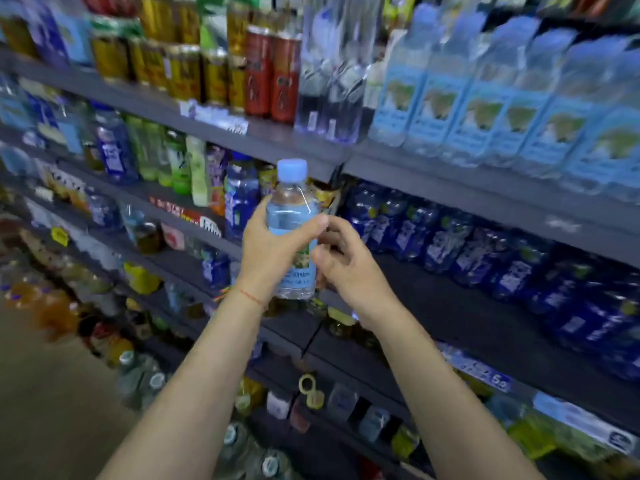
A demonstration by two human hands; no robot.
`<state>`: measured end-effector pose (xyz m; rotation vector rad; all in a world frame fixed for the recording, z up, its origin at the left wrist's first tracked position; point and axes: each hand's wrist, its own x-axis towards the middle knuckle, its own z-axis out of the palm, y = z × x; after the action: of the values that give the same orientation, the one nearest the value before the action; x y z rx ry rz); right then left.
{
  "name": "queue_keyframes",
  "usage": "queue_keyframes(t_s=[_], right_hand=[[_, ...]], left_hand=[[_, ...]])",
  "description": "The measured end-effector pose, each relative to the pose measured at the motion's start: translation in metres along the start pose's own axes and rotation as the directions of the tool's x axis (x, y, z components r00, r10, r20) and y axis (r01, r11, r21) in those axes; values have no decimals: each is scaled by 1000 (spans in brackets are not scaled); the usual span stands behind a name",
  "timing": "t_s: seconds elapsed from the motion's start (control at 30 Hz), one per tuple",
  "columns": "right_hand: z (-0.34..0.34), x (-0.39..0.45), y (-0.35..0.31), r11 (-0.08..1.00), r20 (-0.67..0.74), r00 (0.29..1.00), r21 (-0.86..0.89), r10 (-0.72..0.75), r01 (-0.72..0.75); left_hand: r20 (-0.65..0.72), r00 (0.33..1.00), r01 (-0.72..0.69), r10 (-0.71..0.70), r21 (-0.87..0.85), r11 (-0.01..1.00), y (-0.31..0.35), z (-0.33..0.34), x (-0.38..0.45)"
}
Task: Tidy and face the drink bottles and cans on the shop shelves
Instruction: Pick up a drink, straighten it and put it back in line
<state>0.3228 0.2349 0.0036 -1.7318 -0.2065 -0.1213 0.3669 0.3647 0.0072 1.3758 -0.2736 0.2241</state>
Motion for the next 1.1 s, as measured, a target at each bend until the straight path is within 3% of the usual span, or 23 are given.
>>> queue_keyframes(t_s=[0.1,0.27,0.37,0.43,0.5,0.53,0.57,0.63,0.7,1.1], right_hand=[[-54,-34,-46,978,-44,987,-146,-155,147],[-144,-75,-102,918,-270,897,-289,-349,270],[-191,-93,-120,893,-363,843,-367,-397,262],[-221,-100,-126,882,-423,813,-418,-400,217],[-246,-98,-128,877,-485,788,-460,-379,139],[-257,-93,-128,875,-498,792,-476,-353,91],[-265,-85,-126,867,-500,803,-497,-323,39],[-274,-66,-125,842,-482,834,-538,-268,-40],[-274,-46,-123,835,-455,866,-544,-208,-85],[-254,17,-109,717,-502,853,-646,-139,-263]], left_hand=[[129,976,-174,173,3,985,59,52,-8],[415,869,-309,269,33,950,121,159,-34],[490,814,-394,312,71,916,131,214,-47],[489,820,-420,299,159,893,119,235,-45],[445,874,-367,194,343,865,93,240,-34],[422,891,-382,166,500,778,76,237,-26],[414,894,-425,172,658,622,62,233,-22],[438,864,-501,249,799,333,40,228,-15],[445,841,-522,308,817,245,31,228,-15],[426,853,-498,301,836,228,27,231,-14]])
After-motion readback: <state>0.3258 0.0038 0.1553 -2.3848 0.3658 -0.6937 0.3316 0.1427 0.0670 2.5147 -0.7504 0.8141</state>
